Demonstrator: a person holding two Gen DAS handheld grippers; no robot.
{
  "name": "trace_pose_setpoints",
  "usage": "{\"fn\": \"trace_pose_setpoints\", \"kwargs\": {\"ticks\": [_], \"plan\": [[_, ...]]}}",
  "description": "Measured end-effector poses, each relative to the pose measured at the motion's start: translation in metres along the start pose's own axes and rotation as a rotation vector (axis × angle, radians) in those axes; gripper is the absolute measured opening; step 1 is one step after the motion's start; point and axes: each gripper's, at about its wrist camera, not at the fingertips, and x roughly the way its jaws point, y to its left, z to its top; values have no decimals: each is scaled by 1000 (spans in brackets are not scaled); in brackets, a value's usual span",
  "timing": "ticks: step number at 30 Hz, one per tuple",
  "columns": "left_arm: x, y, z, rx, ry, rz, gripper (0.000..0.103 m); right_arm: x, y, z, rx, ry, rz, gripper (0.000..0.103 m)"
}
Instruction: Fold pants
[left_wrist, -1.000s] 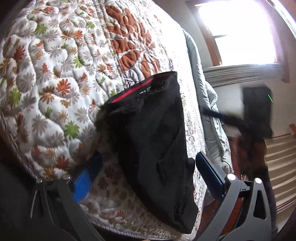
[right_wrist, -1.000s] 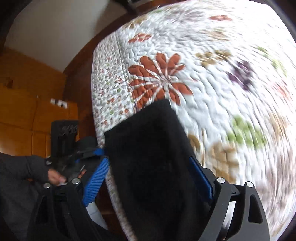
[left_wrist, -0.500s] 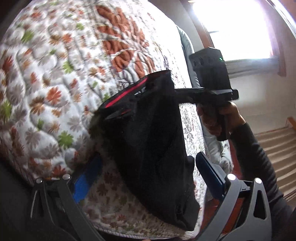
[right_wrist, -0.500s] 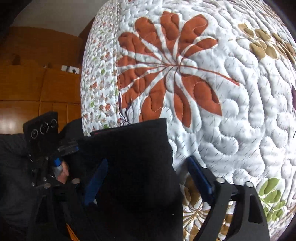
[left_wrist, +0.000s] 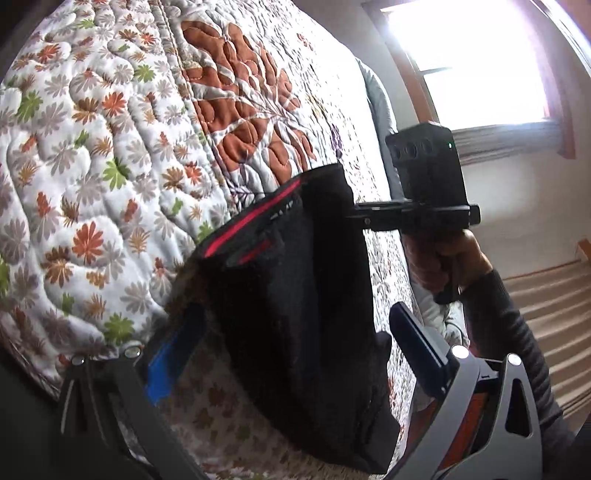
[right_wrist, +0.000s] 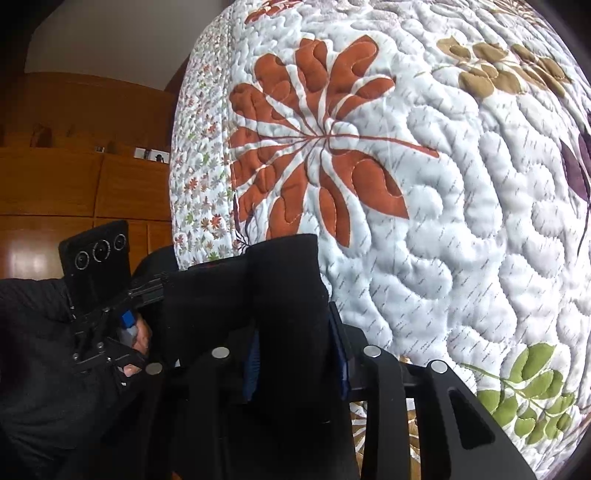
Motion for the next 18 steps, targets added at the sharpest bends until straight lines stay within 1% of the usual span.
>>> {"fn": "trace_pose_setpoints", "kwargs": {"ticks": [2,4,5,6,7,9,12,15,18], "plan": [[2,-3,1,-6,-10,18,99,0,-2,0,6,-3,5,33],[3,-8,1,8,-15,34,98,-1,-3,-1,8,-6,4,33],[2,-11,-1,28,-17,58,84,-3,-3,-2,7,-7,2,33],[3,-14,-3,55,-10,108,59,-4,-2,-2,7,-7,-4,33],[5,-14,-3,66,-3,138,52,-4,-1,-2,7,-7,-10,33],[6,-12,-2,57,2,162,36,-6,3,-2,5,-8,-29,33],[3,-16,0,74,7,167,29,-11,14,-3,1,-12,-73,33],[-3,-33,0,130,-4,169,25,-22,33,-7,-12,-22,-147,33],[-6,-51,-2,174,-14,164,24,-39,54,-14,-23,-38,-217,33]]}}
